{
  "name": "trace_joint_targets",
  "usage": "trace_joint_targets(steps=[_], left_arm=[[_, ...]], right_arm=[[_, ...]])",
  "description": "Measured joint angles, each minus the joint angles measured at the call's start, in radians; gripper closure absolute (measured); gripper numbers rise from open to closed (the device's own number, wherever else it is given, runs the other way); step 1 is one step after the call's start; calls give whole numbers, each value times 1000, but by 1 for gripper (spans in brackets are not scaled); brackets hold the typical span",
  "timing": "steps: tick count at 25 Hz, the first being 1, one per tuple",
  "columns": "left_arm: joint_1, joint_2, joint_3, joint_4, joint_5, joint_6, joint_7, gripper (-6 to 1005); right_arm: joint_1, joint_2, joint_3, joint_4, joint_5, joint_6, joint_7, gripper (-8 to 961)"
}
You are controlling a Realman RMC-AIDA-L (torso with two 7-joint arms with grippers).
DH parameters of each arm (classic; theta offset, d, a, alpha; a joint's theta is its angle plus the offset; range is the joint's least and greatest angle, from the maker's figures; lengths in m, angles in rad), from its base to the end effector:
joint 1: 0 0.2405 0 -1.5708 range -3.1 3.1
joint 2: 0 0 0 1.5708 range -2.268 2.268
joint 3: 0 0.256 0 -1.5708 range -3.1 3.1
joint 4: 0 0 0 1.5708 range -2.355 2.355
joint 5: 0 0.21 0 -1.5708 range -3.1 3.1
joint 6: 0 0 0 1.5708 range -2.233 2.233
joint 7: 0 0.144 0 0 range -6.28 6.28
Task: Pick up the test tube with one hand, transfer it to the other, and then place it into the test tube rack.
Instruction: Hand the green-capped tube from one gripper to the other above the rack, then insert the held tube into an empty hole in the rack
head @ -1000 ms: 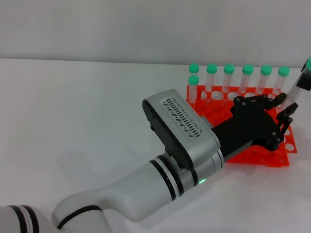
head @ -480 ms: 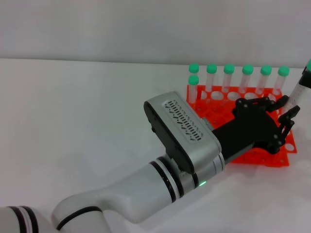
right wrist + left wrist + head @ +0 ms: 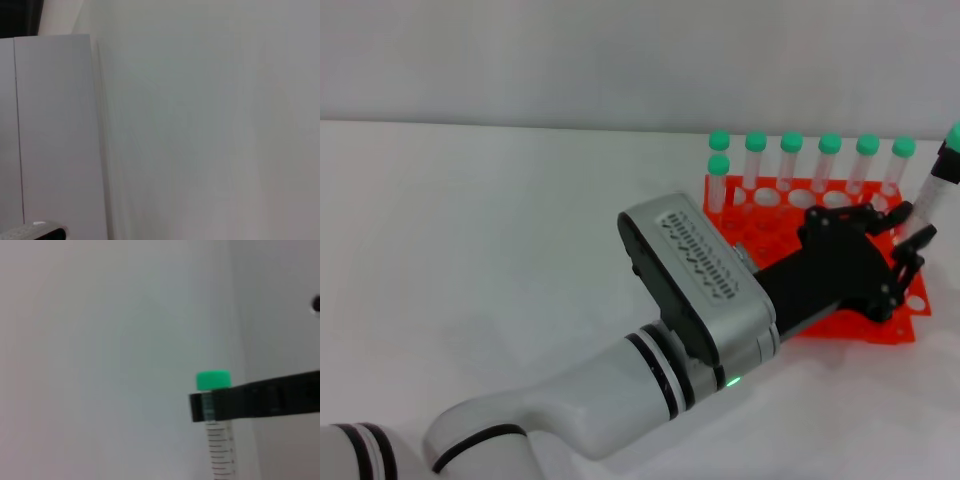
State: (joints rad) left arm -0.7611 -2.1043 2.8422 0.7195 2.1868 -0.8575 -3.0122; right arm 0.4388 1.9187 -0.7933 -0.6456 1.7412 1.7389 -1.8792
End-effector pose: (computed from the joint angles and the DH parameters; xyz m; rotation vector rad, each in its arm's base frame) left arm -0.0899 0.3038 -0.1663 -2.3767 -0.0923 -0.9894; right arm 0.2481 0.3281 0.1002 -2.4337 0.2658 1.1849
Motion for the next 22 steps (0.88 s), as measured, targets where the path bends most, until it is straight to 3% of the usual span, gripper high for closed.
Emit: trace_joint_targets(steps=[4,13,17,22], left_arm=[[2,0,1,-8,31,7,1,763],[22,0,-10,-19,26,-12,4,567],[45,-2,-12,-57,24,-62,11,444],[161,1,-61,-95,17,-191,20,258]], right_arm=[[1,2,0,0,5,1,0,744],[-3,7,14,0,14,-9,0,743],[-4,29,68,5,15,-37,-21,742],[12,70,102,18,15,-89,-81,741]])
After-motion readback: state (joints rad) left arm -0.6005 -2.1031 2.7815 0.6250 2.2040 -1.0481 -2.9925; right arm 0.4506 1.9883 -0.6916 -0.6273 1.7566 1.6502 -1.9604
